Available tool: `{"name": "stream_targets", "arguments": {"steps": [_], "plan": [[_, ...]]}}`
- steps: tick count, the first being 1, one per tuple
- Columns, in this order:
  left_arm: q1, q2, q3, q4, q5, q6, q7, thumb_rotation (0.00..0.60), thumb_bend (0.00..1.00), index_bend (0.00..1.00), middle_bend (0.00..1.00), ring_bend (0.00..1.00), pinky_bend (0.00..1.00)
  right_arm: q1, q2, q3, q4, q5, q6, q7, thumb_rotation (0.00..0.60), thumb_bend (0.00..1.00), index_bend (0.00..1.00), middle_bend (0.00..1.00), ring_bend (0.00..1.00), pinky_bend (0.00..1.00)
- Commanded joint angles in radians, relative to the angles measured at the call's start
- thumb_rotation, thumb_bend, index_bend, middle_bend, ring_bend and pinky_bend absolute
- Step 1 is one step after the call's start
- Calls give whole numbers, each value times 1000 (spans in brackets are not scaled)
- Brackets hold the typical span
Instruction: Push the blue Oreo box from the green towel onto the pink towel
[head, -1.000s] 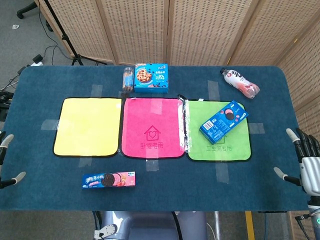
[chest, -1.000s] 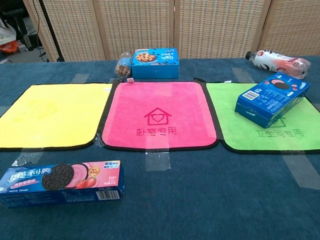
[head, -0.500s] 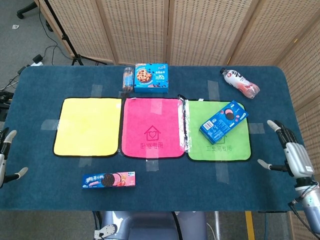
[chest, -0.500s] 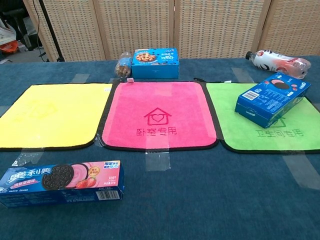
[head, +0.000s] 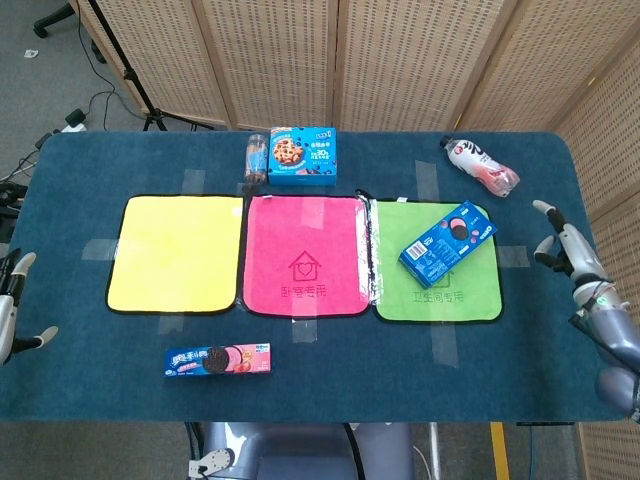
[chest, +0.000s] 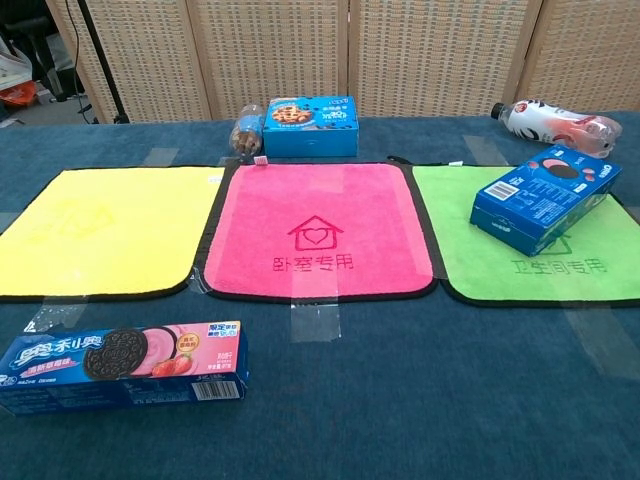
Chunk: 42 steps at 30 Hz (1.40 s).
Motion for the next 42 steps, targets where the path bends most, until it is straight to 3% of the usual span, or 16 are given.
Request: {"name": "stream_targets", "arguments": {"steps": [1,7,20,30,42], "plan": [[-6,-2,-3,4,-11,-10,5,600,0,0,0,0,0,65,-64,21,94,71,-82,-12,600,1000,0,0,0,13],[-20,-8,-10,20,-52,-40,13,600,0,0,0,0,0,121,-148,5,213,162,-159,-66,600,1000,5,0,0,37],[-27,-2,-13,33,-87,-64,0,600,0,0,0,0,0,182,-273,-6,316,261,-244,-112,600,1000,38,0,0,43],[-29,1,-11,37,-92,-69,-11,600,0,0,0,0,0,186,-230,34,154,283,-246,-112,600,1000,50,0,0,76],[-28,5,-6,39,-84,-67,-29,600,0,0,0,0,0,239,-229,34,-107,334,-106,-188,600,1000,50,0,0,75]]}}
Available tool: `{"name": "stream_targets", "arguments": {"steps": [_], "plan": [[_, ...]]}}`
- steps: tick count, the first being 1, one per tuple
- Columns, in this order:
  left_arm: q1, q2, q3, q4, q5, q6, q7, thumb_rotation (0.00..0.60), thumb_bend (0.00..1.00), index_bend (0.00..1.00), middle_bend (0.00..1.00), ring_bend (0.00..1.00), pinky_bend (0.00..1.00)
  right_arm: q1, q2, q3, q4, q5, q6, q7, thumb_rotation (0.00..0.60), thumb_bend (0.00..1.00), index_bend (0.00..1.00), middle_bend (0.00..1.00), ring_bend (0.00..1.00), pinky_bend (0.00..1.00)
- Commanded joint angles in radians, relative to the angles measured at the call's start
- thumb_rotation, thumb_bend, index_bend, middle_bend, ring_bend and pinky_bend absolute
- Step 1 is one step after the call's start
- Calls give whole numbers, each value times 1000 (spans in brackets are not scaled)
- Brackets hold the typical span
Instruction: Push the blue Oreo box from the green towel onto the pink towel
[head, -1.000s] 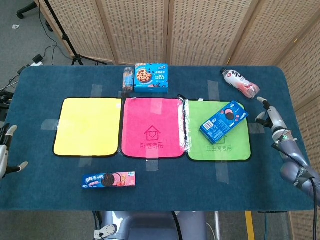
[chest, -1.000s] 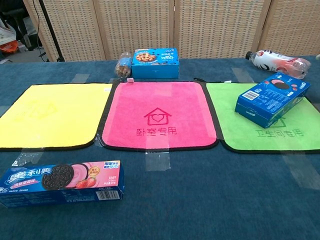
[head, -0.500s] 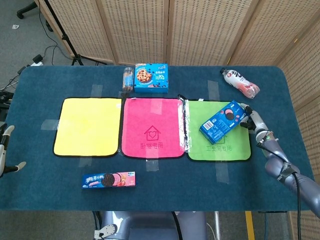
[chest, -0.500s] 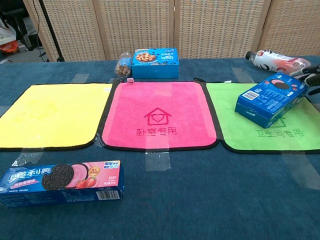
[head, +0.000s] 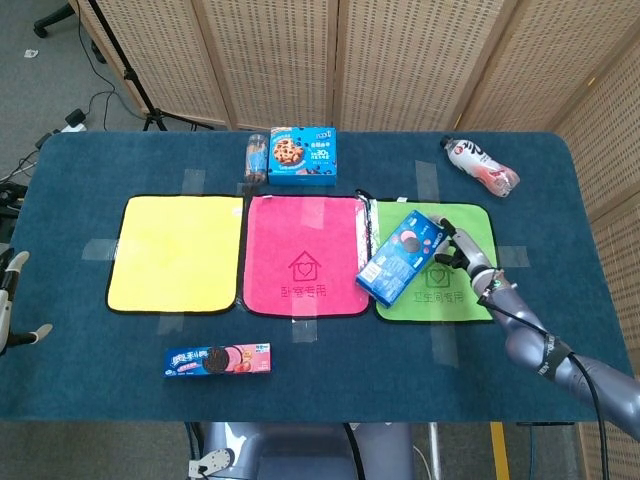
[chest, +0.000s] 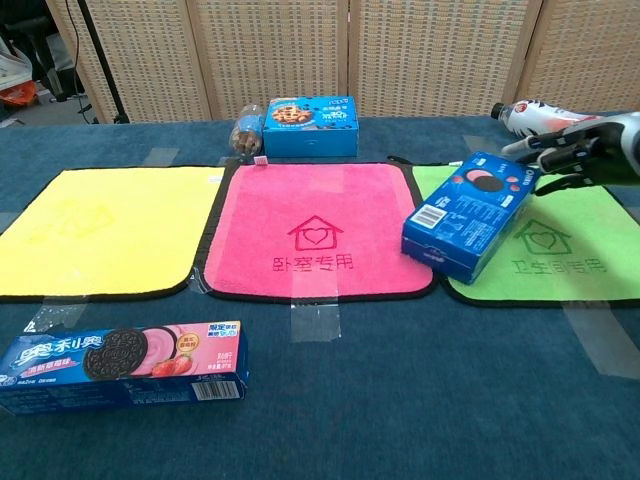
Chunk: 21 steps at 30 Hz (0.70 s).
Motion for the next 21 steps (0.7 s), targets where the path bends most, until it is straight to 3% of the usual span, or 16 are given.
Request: {"name": "stream_targets", "arguments": {"steps": [1,12,21], "plan": [[0,1,1,1,2,-1,-3,600,0,0,0,0,0,44,-20,-11,-68,50,68,-50,600,1000,50,0,0,75],[1,7,2,4,0,-3,-22,600,0,0,0,0,0,179,-95,-44,-117,222,137,-171,600,1000,50,0,0,76],[4,11,2,7,-1,-1,-34,600,0,0,0,0,0,229,-111,-34,-145,266,171,-218,600,1000,52,0,0,75]]}}
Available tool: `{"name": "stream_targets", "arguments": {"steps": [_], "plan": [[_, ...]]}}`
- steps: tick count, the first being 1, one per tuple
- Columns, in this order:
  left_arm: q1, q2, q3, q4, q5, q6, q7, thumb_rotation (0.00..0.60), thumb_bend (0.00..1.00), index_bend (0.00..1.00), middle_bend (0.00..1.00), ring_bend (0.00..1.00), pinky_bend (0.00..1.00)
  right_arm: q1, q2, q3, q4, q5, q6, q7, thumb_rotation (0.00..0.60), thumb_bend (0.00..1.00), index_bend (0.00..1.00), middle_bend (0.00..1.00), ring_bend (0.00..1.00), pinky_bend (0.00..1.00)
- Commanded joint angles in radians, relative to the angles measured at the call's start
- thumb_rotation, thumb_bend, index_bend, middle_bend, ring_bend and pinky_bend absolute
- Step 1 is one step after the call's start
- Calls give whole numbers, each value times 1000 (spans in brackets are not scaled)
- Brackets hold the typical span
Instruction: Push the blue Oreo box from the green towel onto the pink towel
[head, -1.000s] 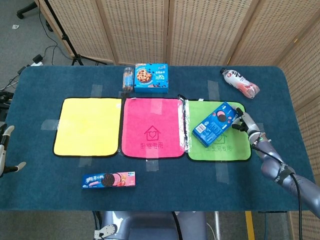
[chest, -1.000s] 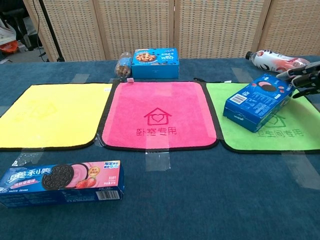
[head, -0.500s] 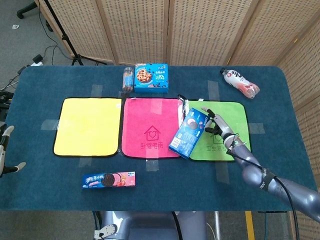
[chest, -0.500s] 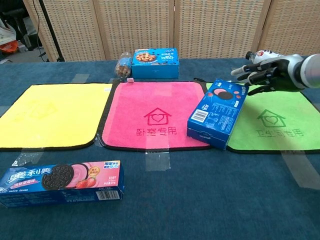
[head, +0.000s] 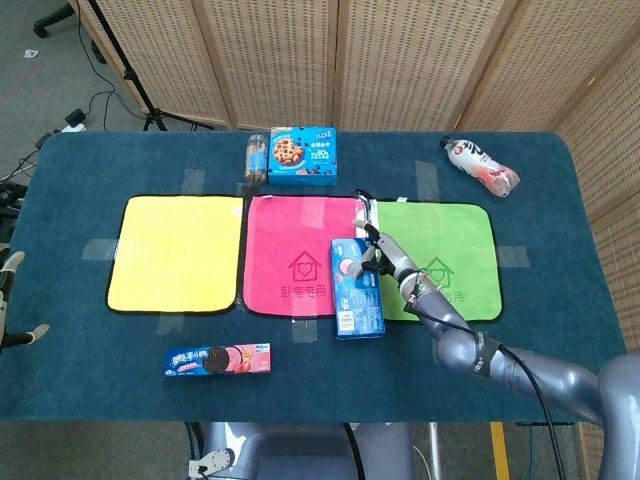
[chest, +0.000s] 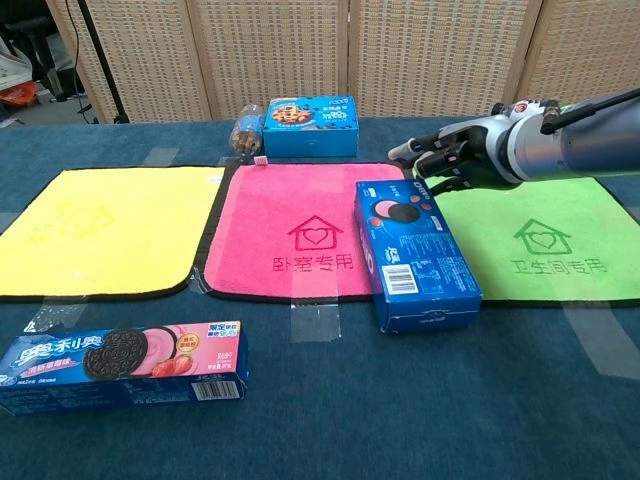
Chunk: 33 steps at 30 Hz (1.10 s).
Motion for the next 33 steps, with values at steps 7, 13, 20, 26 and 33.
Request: {"name": "stream_targets", "arguments": {"steps": [7,13,20,26,33], "plan": [[4,6,2,2,5,3,-17,600,0,0,0,0,0,-54,106,7,-132,-144,115,-56,600,892,85,7,0,76],[2,4,5,3,12,1,-15,600,0,0,0,0,0,-229,233,-170,-196,-648,335,-164,600,0,0,0,0,76],[-2,-2,7,0,11,1,3,600,0,0,0,0,0,-337,290,-306,-142,-985,461,-166,600,0,0,0,0,49],[-2,-5,7,-6,12,7,12,600,0,0,0,0,0,-376,242,-372,12,-1194,567,-203,600,0,0,0,0,32],[-4,-7,7,-4,7,2,15,600,0,0,0,0,0,-382,165,-388,121,-1276,595,-193,600,0,0,0,0,32]]}}
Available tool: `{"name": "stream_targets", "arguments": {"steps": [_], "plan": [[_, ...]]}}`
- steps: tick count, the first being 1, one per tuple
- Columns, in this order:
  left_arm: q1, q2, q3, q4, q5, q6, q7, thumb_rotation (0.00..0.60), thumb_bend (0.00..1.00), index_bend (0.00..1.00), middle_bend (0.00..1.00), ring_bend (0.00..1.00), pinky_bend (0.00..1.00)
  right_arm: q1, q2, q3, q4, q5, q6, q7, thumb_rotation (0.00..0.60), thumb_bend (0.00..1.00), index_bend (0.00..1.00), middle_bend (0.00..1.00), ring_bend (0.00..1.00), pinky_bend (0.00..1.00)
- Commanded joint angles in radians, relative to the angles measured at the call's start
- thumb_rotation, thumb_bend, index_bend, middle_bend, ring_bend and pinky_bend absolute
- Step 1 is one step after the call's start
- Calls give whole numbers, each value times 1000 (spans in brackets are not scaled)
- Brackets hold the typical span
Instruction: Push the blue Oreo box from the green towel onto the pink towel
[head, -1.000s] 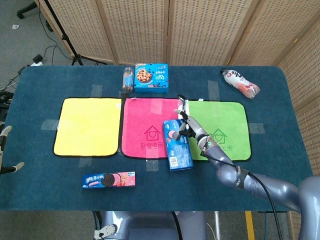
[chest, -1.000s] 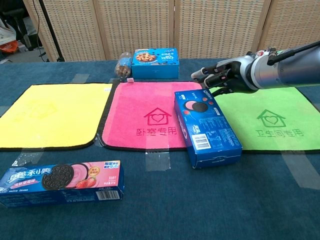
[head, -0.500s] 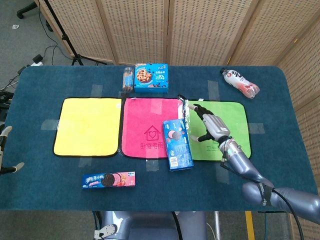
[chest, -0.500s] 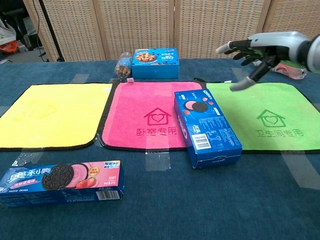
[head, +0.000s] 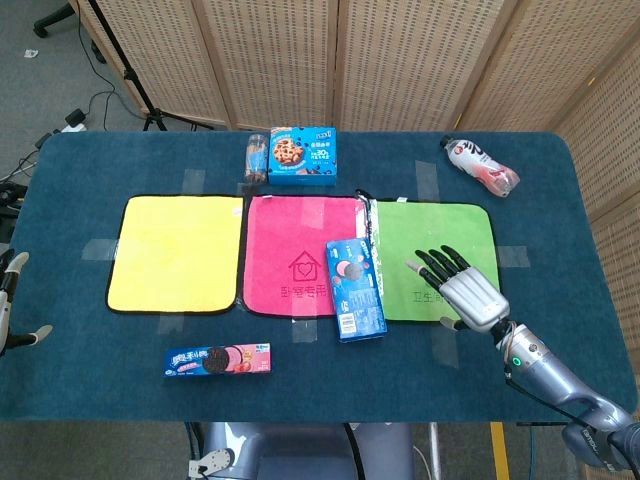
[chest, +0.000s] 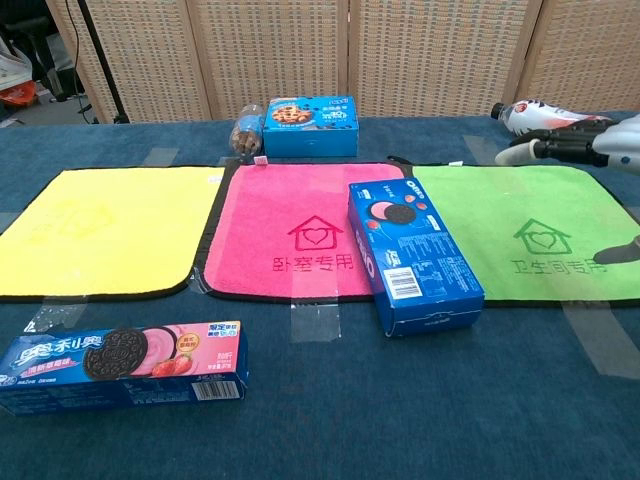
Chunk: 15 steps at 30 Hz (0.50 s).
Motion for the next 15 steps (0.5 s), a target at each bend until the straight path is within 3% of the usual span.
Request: {"name": "stream_targets", "arguments": {"steps": [1,15], "plan": [[0,0,0,2,-2,0,-1,600,0,0,0,0,0,-1,-58,-12,61,-39,-1,1,600,0,0,0,0,32],[2,8,-2,11,-9,-10,-29,600,0,0,0,0,0,61,-220,65,156,11,-97,6,600,0,0,0,0,32]]}}
